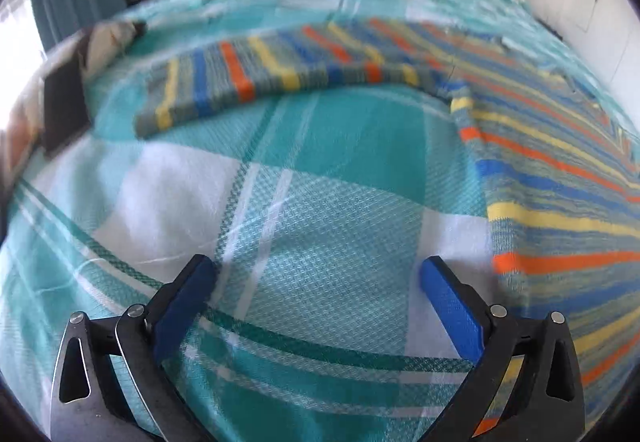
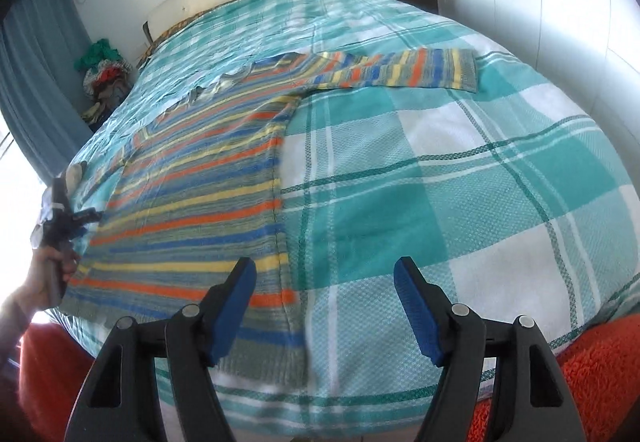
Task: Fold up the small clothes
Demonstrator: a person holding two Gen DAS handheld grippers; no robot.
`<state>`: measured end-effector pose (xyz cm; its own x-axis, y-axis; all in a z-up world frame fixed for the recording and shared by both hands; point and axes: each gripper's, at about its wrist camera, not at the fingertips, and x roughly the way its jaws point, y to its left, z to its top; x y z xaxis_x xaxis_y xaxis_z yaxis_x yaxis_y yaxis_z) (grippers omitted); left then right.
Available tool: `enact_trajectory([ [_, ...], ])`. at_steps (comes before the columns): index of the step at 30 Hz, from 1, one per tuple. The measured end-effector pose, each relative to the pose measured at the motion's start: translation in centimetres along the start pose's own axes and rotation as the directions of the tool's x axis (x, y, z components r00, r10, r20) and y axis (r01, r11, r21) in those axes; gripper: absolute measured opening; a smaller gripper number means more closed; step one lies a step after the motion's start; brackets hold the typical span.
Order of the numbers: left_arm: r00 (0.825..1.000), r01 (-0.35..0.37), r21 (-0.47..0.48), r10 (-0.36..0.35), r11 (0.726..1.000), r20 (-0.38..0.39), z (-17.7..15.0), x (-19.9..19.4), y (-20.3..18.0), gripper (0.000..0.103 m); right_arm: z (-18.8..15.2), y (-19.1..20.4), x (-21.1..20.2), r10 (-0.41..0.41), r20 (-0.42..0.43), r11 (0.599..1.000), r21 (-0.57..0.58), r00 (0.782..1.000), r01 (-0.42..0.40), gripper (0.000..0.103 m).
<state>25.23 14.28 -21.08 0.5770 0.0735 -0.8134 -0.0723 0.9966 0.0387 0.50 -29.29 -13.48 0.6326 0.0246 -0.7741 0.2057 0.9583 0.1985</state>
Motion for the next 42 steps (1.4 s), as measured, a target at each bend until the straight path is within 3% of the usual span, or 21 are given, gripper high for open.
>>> enact_trajectory([
  [3,0.998,-0.062,0.038,0.061,0.997,0.025,-0.4,-0.2,-1.0,0.103,0.1,0.0,0.2,0.000,-0.006,1.000,-0.028,1.000,0.000,0.071],
  [9,1.000,-0.013,0.002,0.013,1.000,0.011,-0.7,-0.1,-0.5,0.103,0.2,-0.2,0.3,0.016,-0.007,0.999,-0.029,1.000,-0.016,0.071],
  [19,1.000,-0.016,0.005,0.016,1.000,0.011,-0.3,0.2,-0.5,0.103,0.3,-0.1,0.6,0.052,-0.005,0.999,0.002,0.999,-0.052,0.071],
  [42,1.000,-0.017,0.005,0.017,1.000,0.010,-0.3,0.2,-0.6,0.103,0.0,0.4,0.6,0.051,-0.010,0.998,-0.026,0.999,-0.051,0.071],
])
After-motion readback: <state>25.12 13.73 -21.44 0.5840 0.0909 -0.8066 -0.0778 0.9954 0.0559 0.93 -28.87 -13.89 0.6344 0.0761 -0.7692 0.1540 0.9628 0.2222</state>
